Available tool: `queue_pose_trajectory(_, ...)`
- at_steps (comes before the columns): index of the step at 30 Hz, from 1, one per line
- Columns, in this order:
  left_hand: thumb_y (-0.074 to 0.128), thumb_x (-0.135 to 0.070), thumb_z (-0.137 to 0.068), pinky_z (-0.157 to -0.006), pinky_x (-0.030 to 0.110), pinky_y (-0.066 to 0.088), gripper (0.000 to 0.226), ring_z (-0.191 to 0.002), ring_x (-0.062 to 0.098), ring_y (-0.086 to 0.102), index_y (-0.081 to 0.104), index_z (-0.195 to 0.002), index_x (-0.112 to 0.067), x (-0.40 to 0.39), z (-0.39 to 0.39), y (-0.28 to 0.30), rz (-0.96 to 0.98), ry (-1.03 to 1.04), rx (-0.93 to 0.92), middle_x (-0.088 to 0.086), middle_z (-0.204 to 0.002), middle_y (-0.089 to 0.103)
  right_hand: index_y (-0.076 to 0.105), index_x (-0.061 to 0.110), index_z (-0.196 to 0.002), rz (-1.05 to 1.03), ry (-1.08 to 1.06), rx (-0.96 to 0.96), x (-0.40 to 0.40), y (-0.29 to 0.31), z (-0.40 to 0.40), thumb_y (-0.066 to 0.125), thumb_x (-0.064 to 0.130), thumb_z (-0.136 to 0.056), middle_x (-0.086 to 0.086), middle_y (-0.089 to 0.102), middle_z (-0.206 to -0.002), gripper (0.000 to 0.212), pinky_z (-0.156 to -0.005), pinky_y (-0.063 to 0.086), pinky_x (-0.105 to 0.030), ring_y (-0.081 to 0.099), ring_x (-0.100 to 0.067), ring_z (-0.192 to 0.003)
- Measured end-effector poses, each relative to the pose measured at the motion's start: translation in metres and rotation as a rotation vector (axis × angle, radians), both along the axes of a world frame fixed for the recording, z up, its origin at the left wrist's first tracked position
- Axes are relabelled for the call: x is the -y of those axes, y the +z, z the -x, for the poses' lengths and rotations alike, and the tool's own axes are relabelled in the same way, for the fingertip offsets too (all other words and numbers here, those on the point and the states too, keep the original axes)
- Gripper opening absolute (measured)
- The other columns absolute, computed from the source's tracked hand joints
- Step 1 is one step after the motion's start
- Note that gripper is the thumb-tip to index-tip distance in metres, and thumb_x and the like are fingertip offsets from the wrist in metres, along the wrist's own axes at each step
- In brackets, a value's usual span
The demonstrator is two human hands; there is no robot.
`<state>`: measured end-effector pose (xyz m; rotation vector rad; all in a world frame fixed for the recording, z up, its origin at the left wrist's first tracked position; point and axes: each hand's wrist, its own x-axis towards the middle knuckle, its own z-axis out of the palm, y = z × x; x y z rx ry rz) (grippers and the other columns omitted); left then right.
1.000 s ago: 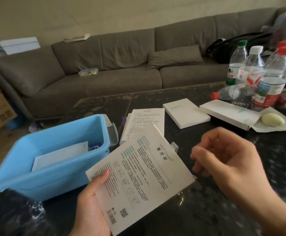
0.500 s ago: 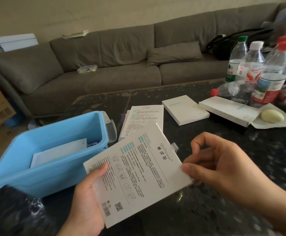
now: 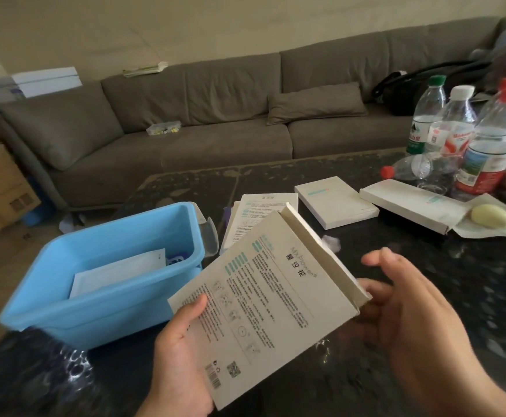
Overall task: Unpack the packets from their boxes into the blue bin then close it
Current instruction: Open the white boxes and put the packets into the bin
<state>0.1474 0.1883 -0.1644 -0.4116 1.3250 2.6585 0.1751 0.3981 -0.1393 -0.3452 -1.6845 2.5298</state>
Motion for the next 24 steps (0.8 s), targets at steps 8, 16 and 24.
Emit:
queue_pose_trajectory(8,0.058,-0.028,-0.074,-0.077,0.049,0.048,0.03,-0.079,0.03,0.076,0.079,-0.092,-0.017,-0.007,0.0,0.004,0.02,-0.052,-0.068,0.017,-0.1,0.076,0.075,0.009,-0.098,0.021,0.037,0.163,0.008,-0.008,-0.004,0.066,0.046,-0.076,-0.017,0.075,-0.087,0.043,-0.052,0.052,-0.039,0.066,-0.031,-0.072)
queue_pose_trajectory(16,0.079,-0.02,-0.073,-0.096,0.05,0.051,0.054,-0.106,0.021,0.07,0.061,-0.124,-0.026,-0.035,0.008,-0.002,0.208,-0.127,-0.164,0.003,-0.116,0.072,0.075,0.006,-0.089,-0.025,-0.216,-0.136,-0.02,0.013,-0.006,0.06,0.037,-0.084,-0.016,0.076,-0.091,0.034,-0.058,0.06,-0.044,0.073,-0.033,-0.076)
queue_pose_trajectory(24,0.073,-0.045,-0.068,-0.078,0.033,0.053,0.037,-0.095,0.011,0.067,0.058,-0.102,-0.044,-0.056,-0.024,-0.005,0.63,0.012,-0.587,-0.006,-0.106,0.069,0.073,0.044,-0.083,-0.705,-0.369,-0.497,0.005,0.003,-0.032,0.062,0.049,-0.077,0.021,0.062,-0.051,0.013,-0.043,0.037,-0.004,0.05,0.009,-0.04)
